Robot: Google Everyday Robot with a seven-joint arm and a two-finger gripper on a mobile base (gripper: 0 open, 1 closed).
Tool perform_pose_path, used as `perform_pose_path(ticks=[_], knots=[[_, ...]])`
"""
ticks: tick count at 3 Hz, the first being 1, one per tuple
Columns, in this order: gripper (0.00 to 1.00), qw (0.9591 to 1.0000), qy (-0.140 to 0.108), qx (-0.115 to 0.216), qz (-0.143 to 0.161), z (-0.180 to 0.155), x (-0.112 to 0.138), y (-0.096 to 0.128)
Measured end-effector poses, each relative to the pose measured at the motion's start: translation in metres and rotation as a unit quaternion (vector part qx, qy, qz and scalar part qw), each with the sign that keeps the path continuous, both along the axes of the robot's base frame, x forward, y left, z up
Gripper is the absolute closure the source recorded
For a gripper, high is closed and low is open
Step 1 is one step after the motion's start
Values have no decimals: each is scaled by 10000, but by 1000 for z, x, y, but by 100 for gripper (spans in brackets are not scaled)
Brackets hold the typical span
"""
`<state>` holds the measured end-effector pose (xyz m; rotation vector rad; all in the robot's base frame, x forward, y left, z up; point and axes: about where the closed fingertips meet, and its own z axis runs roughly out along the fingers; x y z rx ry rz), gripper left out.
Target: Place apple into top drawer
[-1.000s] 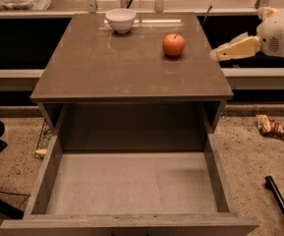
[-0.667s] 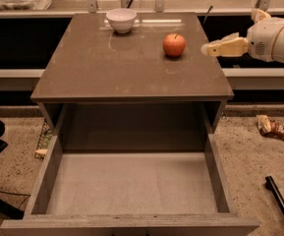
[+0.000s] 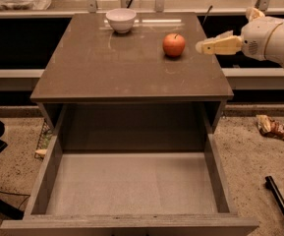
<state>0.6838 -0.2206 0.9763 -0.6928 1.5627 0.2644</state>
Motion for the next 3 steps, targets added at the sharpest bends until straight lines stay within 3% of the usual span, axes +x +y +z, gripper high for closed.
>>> perform_pose_path(ticks=[1, 2, 3], knots=[[0, 9997, 152, 198, 63, -14, 27, 17], [0, 9978, 414, 464, 241, -43, 89, 63], [0, 9978, 415, 463, 231, -43, 88, 61]])
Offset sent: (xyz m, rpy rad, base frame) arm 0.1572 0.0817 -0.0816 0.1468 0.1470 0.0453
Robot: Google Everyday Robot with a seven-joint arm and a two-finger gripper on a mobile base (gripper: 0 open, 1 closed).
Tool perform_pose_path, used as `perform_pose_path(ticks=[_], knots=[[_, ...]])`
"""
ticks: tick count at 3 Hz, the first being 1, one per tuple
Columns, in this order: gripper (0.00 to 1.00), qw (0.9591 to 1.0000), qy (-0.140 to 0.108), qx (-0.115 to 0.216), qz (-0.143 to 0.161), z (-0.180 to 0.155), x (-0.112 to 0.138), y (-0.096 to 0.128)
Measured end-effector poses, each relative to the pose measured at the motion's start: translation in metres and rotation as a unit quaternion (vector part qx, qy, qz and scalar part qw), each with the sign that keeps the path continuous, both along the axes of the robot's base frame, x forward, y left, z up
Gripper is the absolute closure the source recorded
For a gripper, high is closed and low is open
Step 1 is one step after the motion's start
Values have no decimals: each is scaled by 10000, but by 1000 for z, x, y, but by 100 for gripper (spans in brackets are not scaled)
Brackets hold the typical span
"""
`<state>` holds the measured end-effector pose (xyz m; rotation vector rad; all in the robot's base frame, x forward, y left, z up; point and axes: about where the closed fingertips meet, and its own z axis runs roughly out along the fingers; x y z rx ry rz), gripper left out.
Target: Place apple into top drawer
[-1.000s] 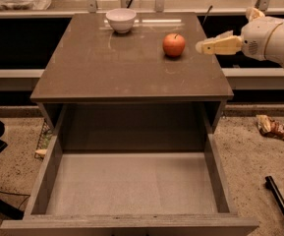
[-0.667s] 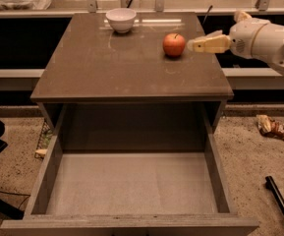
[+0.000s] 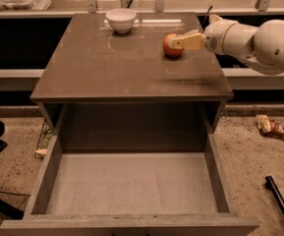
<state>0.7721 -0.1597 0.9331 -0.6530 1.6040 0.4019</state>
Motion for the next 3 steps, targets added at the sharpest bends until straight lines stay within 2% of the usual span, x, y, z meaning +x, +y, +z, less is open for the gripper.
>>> perform_pose_path(ticks=[1, 2, 3], knots=[[0, 9998, 90, 98, 117, -12, 18, 16], [0, 9992, 261, 164, 249, -30, 43, 36], [0, 9981, 445, 212, 364, -48, 58, 51]])
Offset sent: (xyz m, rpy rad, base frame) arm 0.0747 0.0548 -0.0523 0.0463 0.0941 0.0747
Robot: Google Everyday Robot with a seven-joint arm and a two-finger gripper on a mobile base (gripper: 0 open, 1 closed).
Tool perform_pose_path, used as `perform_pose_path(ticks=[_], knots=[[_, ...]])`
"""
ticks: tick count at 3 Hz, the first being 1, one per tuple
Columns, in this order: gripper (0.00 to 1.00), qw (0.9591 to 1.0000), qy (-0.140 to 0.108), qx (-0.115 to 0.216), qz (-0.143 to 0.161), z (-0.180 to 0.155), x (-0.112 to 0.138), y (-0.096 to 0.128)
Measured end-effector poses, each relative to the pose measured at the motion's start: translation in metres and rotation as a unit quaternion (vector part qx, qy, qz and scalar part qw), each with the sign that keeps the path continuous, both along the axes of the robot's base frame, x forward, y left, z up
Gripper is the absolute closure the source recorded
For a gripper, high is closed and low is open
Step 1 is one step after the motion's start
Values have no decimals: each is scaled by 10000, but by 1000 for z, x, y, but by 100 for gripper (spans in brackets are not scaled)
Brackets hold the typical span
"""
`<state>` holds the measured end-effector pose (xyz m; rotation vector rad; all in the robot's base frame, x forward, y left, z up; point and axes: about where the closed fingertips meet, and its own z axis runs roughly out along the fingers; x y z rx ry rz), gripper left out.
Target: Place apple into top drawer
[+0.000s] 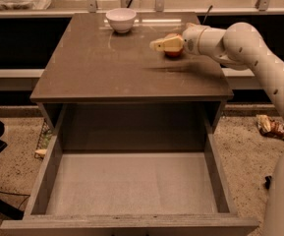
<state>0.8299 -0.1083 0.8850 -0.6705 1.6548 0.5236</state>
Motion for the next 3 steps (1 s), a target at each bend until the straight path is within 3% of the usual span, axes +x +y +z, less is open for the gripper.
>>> perform_pose_path(ticks=[1, 2, 3], knots=[[1, 9998, 188, 10, -2, -20, 6, 4], [17, 9994, 330, 17, -83, -40, 5, -2], [40, 9994, 348, 19, -69, -42, 6, 1]])
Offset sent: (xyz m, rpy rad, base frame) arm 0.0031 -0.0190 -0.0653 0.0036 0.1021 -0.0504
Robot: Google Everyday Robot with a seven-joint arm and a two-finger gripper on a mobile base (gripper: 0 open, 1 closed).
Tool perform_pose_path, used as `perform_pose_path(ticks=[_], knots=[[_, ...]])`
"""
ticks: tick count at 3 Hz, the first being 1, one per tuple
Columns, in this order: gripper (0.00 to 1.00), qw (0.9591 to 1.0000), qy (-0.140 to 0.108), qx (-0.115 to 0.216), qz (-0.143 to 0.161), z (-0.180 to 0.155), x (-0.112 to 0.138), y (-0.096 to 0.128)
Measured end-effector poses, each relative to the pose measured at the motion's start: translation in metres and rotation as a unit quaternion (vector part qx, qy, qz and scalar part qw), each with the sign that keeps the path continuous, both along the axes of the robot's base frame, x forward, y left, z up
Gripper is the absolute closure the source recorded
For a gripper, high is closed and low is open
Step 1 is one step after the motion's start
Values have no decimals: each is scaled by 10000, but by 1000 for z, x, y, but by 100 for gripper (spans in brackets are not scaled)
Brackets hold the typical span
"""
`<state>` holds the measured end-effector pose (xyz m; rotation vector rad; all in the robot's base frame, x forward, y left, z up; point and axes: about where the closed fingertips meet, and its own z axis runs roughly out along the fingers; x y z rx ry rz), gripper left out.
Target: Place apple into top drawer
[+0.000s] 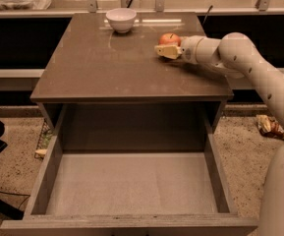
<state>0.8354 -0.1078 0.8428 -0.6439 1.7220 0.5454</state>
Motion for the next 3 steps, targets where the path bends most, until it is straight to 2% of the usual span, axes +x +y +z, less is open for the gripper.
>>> perform_pose_path(ticks=[1, 2, 3], knots=[[80, 10000, 11, 5, 28, -2, 0, 4], [99, 10000, 16, 8, 43, -2, 0, 7], [100, 10000, 18, 9, 49, -3, 1, 8]])
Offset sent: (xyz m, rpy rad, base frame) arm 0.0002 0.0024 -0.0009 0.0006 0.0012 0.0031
